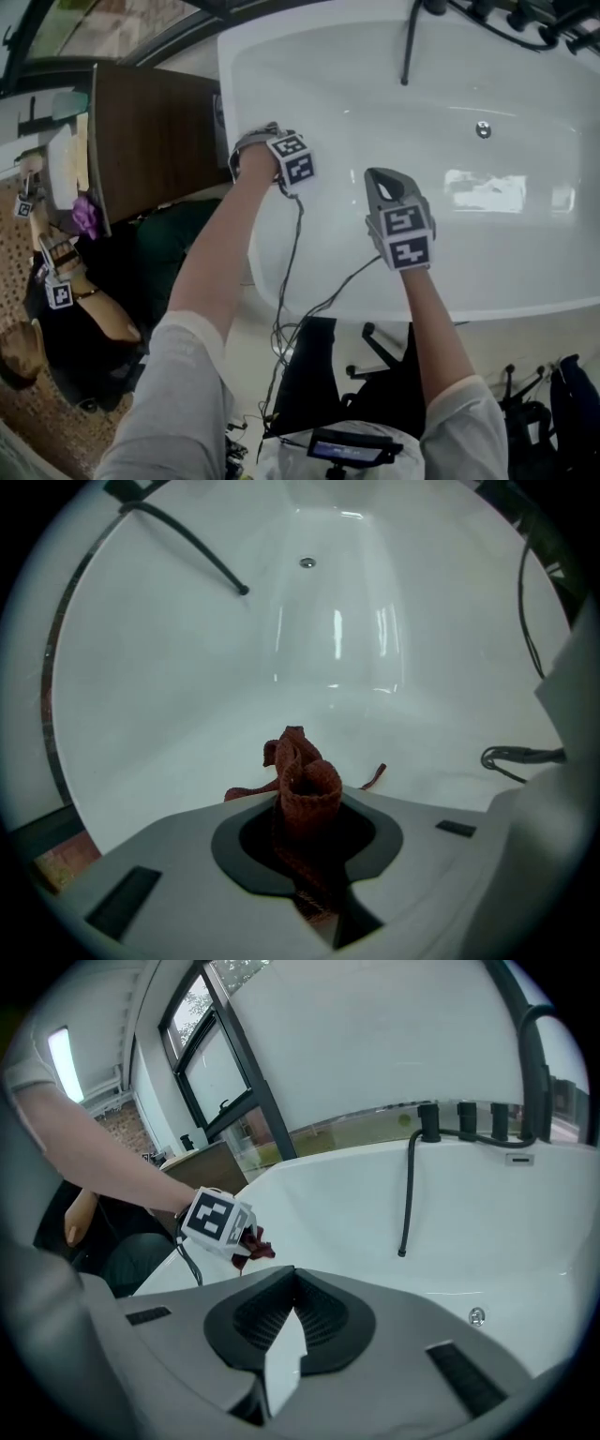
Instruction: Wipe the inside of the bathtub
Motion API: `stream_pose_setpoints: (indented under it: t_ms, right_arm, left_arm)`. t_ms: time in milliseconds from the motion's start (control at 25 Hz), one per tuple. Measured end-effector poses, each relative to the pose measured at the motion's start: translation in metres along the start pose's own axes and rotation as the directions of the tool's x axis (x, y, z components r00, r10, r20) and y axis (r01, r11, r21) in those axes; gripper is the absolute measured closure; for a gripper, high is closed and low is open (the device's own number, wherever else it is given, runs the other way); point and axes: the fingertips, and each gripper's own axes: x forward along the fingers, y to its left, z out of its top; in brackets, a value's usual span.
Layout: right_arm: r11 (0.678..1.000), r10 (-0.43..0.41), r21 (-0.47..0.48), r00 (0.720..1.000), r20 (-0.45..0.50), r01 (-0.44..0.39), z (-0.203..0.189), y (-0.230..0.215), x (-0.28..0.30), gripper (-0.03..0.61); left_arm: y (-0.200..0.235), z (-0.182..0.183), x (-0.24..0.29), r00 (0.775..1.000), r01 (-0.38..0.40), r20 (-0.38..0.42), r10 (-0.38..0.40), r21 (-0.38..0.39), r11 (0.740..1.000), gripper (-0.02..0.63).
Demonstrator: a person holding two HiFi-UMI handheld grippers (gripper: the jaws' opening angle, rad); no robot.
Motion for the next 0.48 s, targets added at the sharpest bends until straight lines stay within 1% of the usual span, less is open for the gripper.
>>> stream_pose_setpoints:
  t_ms: [80,120,240,360,480]
  right_arm:
    - [1.000,-0.007,-0.008,1.000,0.003,0.007,0.005,-0.002,-0.003,0.571]
    - [1.000,-0.009,-0.012,1.000,0.003,0.009,0.006,-0.003,-0.005,0.570]
    - [1.000,-0.012,-0.024,1.000,0.004,0.013,0.011,0.000,-0.014,0.570]
    - [0.999,-0.013,-0.036,1.000,0.000,0.013,0.015,0.004,-0.027,0.570]
    - [0.998,-0.007,-0.065,1.000,-0.005,0.006,0.019,0.008,-0.044,0.571]
  left_arm:
    - [0.026,-0.007,-0.011,0.999,-0.036,0.005,0.036,-0.034,0.999,0.534]
    - [0.036,-0.011,-0.017,0.998,-0.057,0.004,0.057,-0.040,0.998,0.534]
    - [0.052,-0.025,-0.033,0.995,-0.102,-0.009,0.102,-0.030,0.994,0.534]
    - [0.040,-0.037,-0.045,0.995,-0.102,-0.015,0.102,-0.027,0.994,0.534]
    - [0.014,-0.045,-0.051,0.997,-0.076,-0.002,0.076,-0.053,0.996,0.534]
